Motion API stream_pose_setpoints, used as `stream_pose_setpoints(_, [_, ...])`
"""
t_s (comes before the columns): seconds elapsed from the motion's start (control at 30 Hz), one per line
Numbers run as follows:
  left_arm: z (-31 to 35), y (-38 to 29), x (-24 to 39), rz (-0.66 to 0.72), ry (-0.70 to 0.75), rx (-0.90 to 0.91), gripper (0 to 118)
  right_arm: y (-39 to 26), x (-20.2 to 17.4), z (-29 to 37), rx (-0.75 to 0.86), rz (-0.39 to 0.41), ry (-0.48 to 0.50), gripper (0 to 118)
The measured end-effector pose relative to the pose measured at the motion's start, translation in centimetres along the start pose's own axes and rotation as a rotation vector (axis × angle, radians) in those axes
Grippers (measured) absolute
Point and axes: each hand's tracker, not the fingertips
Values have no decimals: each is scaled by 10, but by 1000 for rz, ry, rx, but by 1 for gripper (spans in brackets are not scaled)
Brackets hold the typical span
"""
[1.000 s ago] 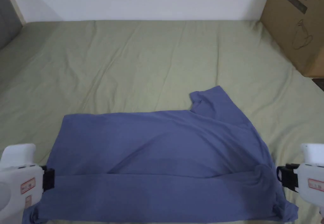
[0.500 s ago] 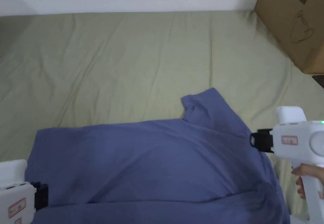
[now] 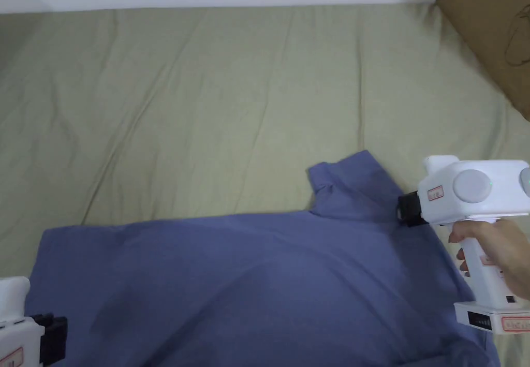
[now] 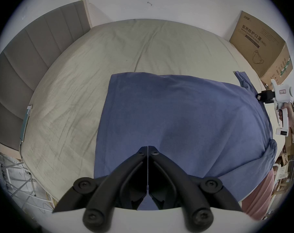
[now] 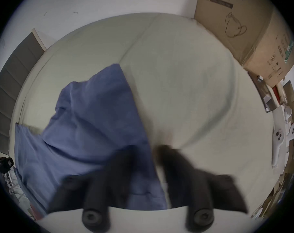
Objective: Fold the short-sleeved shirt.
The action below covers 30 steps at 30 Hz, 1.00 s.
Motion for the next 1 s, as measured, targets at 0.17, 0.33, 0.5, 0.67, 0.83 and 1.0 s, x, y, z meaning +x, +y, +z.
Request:
stream_pose_setpoints(0.17, [7,5,-14,35,8,21,0,3,1,6,7,-15,-3,0])
stream_pose_setpoints(0.33, [-10,35,-41,116,-13,15,97,6,-2,14,15,-21,2,0])
stream_pose_setpoints(0.5, [-72,113,-69,142,19,-4,107,9,-7,21,22,5,15,0])
stream_pose_setpoints(0.67, [-129,143,-66,199,32,-93,104,11,-3,21,14,-4,23,0])
stream_pose_setpoints(0.83, [-119,130,-45,134,86,-51,65,10,-1,31,21,-22,60,0])
stream_pose_setpoints(1.0, [-84,121,-45,66,-28,-53,4,8,-4,60,65,-11,103,0])
